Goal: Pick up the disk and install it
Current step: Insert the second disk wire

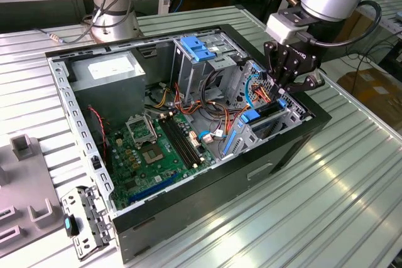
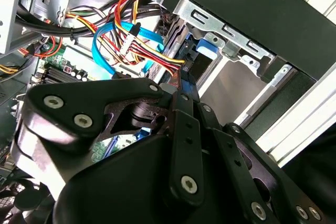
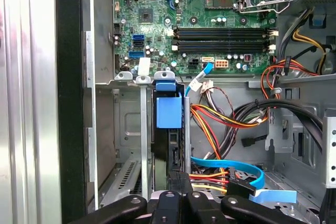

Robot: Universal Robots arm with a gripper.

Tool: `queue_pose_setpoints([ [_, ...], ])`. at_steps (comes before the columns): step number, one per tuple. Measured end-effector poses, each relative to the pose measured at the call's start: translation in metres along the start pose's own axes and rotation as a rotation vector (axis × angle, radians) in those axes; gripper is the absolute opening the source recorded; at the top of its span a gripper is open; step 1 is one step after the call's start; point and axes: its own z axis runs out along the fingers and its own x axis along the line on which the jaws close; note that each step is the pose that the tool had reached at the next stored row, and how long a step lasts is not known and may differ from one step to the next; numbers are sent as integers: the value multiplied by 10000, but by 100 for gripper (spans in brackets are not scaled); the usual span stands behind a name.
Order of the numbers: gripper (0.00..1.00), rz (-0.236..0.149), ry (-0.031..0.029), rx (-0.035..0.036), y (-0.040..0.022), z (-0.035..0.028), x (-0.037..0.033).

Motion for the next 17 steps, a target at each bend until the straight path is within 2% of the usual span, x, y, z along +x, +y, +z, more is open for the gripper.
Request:
queue_pose_setpoints([
  [6,11,2,2,-1,20,-2,0],
  [12,11,-1,-2,0,158,-3,3],
  [15,11,-1,-5,0,165,-6,3],
  [17,11,0,-5,0,165,-49,4],
])
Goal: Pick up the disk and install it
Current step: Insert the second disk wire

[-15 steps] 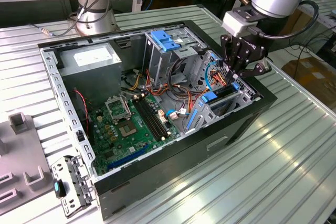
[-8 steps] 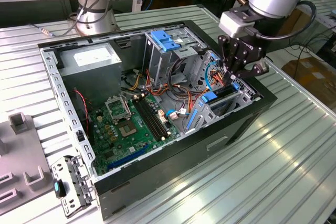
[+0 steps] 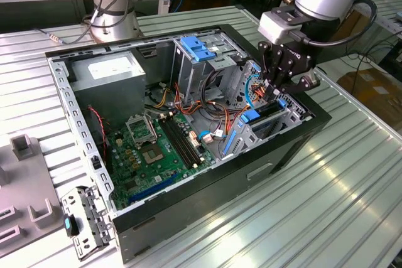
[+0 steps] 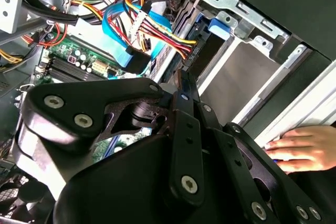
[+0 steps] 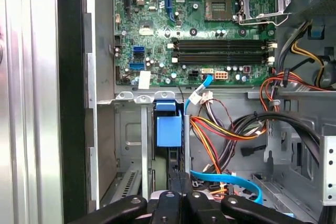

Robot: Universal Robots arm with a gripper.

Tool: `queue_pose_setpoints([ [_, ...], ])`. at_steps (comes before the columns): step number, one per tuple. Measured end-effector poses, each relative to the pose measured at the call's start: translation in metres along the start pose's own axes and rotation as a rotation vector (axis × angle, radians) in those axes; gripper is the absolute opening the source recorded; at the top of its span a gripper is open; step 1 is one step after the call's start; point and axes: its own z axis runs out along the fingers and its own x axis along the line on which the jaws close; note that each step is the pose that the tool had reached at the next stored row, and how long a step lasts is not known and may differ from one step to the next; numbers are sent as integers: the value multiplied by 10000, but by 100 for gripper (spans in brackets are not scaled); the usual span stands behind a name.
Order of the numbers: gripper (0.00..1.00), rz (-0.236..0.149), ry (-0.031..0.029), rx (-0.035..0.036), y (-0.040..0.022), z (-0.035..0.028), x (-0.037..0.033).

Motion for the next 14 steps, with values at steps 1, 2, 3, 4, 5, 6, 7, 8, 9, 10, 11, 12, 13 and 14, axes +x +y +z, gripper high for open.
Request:
queue_pose_setpoints([
  [1,11,0,1,0,-1,-22,1],
  [2,11,0,0,0,-1,-39,1],
  [3,11,0,0,0,-2,-81,2],
  [4,11,0,-1,0,-2,-120,2],
  [5,11,0,0,0,-3,-157,3],
  [6,11,0,0,0,-3,-179,3],
  [7,11,0,1,0,-4,-196,2],
  [8,11,0,1,-2,-4,-216,-2],
  [9,11,1,0,-6,-5,-234,-11],
  [10,11,0,7,-27,-7,-252,-39],
  [11,11,-2,13,-68,-12,-267,-94],
  [12,11,-3,17,-82,-20,-280,-132],
  [13,11,-3,26,-91,-26,-290,-156],
  [14,11,-2,27,-97,-29,-295,-176],
])
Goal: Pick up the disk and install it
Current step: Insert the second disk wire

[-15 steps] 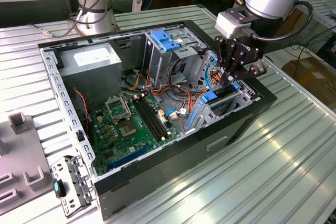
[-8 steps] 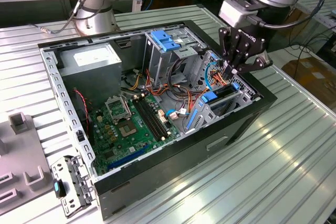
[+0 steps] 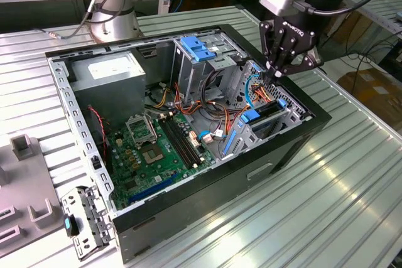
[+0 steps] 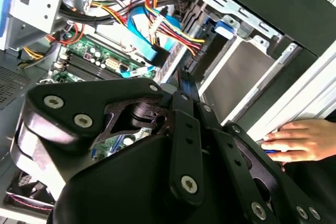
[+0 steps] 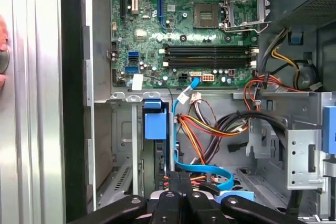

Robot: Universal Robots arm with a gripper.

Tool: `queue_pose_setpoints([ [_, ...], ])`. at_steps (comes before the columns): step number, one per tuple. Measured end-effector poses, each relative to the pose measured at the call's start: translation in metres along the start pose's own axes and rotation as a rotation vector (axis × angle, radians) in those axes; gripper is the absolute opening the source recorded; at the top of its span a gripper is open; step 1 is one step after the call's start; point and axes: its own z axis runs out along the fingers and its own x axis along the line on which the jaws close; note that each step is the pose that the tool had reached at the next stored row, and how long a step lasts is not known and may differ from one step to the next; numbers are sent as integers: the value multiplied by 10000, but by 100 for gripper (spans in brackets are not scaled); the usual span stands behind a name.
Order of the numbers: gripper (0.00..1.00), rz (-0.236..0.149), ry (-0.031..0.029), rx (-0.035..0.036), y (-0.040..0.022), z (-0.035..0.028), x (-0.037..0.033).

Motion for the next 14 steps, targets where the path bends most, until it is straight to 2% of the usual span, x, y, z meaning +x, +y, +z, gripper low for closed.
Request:
queue_pose_setpoints([
  [4,11,-1,2,-41,-15,-15,-71],
  [6,11,-2,8,-84,-23,-22,-119],
  [10,11,-6,41,-232,-46,-38,-200],
  [11,11,-7,70,-296,-56,-45,-218],
  [14,11,-10,164,-427,-89,-59,-245],
])
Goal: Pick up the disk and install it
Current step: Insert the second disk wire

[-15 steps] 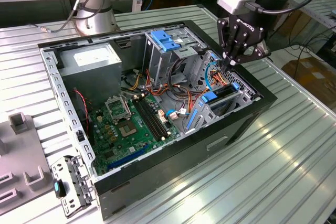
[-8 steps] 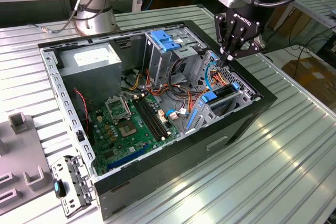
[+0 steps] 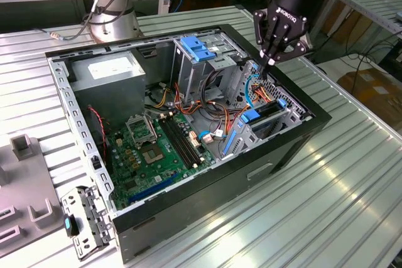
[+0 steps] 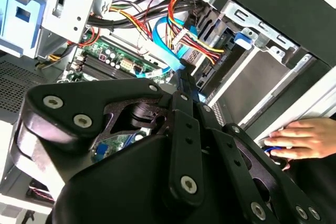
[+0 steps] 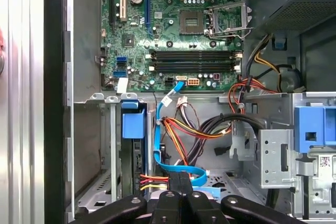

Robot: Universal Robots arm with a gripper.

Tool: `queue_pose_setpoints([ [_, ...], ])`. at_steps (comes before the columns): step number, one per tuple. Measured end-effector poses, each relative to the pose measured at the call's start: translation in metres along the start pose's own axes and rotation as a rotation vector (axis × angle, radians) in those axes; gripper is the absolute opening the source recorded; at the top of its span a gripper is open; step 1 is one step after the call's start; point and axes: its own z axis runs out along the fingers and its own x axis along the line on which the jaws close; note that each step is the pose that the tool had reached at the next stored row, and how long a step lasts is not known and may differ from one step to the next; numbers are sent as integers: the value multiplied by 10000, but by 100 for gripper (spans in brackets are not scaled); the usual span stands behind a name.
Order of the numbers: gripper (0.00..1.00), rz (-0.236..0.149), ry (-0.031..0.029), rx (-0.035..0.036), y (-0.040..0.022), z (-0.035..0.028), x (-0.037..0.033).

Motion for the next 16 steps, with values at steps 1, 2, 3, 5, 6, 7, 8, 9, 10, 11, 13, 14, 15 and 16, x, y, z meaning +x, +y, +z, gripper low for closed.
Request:
queue_pose_setpoints([
  [1,11,0,36,-19,-8,-1,-10],
  [2,11,1,83,-34,-15,-2,-22],
  [3,11,3,156,-45,-22,-3,-48],
  [5,11,6,217,-48,-24,-6,-114],
  [6,11,6,239,-48,-24,-7,-139],
  [7,11,7,290,-47,-24,-7,-160],
  [8,11,7,307,-48,-24,-7,-161],
  [9,11,8,308,-47,-24,-7,-160],
  [10,11,8,308,-47,-24,-7,-160],
  [11,11,8,309,-47,-23,-7,-160],
  [13,11,8,311,-47,-23,-7,-161],
  [14,11,9,312,-47,-23,-7,-161],
  [15,11,8,313,-47,-24,-7,-161],
  [16,11,8,313,-47,-24,-7,-161],
])
